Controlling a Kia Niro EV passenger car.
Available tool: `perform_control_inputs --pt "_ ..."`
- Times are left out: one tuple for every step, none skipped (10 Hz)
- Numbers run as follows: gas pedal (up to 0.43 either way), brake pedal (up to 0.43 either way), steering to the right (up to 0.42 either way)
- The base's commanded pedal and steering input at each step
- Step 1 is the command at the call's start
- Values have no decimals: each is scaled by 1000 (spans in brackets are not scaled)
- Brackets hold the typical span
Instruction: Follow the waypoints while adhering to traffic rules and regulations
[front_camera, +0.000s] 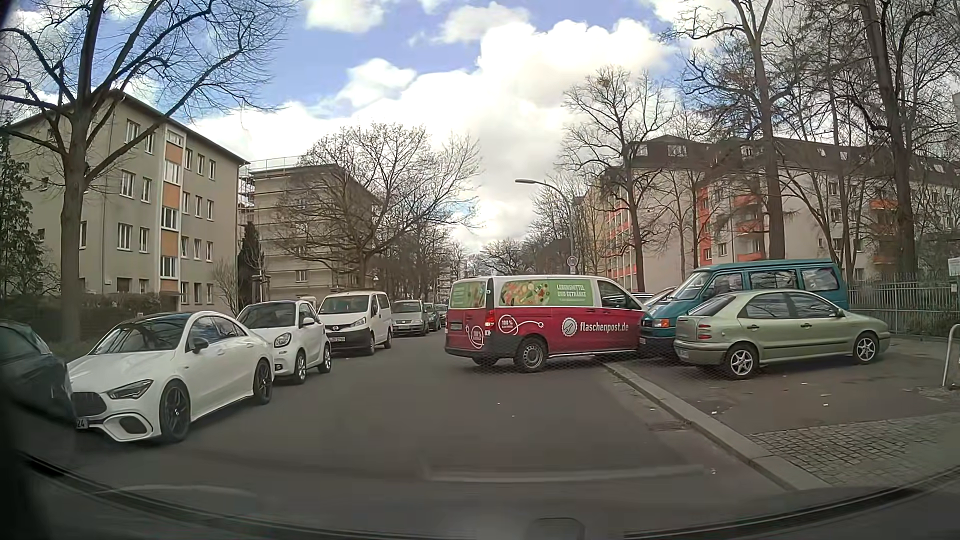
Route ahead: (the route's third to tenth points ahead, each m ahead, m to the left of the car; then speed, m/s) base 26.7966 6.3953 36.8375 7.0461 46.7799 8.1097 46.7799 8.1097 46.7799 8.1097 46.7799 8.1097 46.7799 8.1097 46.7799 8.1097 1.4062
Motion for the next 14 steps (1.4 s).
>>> perform_control_inputs --pt "0 256 -1" --pt "0 262 -1" --pt "0 262 -1" --pt "0 262 -1" --pt "0 268 -1" --pt "0 268 -1" --pt "0 268 -1" --pt "0 274 -1" --pt "0 274 -1" --pt "0 274 -1" --pt "0 274 -1" --pt "0 280 -1" --pt "0 280 -1" --pt "0 287 -1"
